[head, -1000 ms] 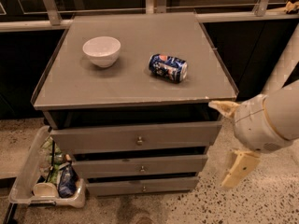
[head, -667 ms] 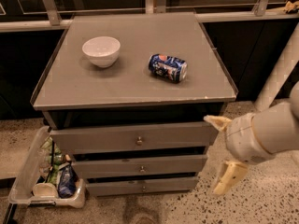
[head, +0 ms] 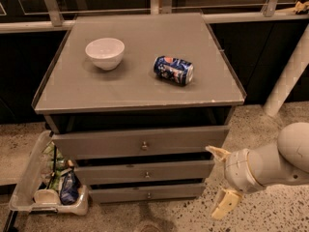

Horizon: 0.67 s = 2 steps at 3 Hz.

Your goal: Open bottom drawer

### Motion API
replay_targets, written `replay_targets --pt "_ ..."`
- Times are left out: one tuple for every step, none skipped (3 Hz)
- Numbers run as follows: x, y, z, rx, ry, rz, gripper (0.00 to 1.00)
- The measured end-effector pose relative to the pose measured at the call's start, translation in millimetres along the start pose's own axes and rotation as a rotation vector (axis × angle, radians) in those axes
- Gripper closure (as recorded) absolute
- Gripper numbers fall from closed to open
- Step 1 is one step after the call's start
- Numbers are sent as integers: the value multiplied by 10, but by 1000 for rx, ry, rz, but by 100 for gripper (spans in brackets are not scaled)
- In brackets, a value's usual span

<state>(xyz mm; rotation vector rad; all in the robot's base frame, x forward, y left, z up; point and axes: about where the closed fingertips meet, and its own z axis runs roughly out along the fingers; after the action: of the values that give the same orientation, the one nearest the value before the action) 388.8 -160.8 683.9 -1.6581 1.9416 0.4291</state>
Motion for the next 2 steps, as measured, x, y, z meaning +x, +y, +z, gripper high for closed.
replay_targets --pt "-1 14 11 -5 -5 4 0" --pt "118 21 184 -20 -18 18 0"
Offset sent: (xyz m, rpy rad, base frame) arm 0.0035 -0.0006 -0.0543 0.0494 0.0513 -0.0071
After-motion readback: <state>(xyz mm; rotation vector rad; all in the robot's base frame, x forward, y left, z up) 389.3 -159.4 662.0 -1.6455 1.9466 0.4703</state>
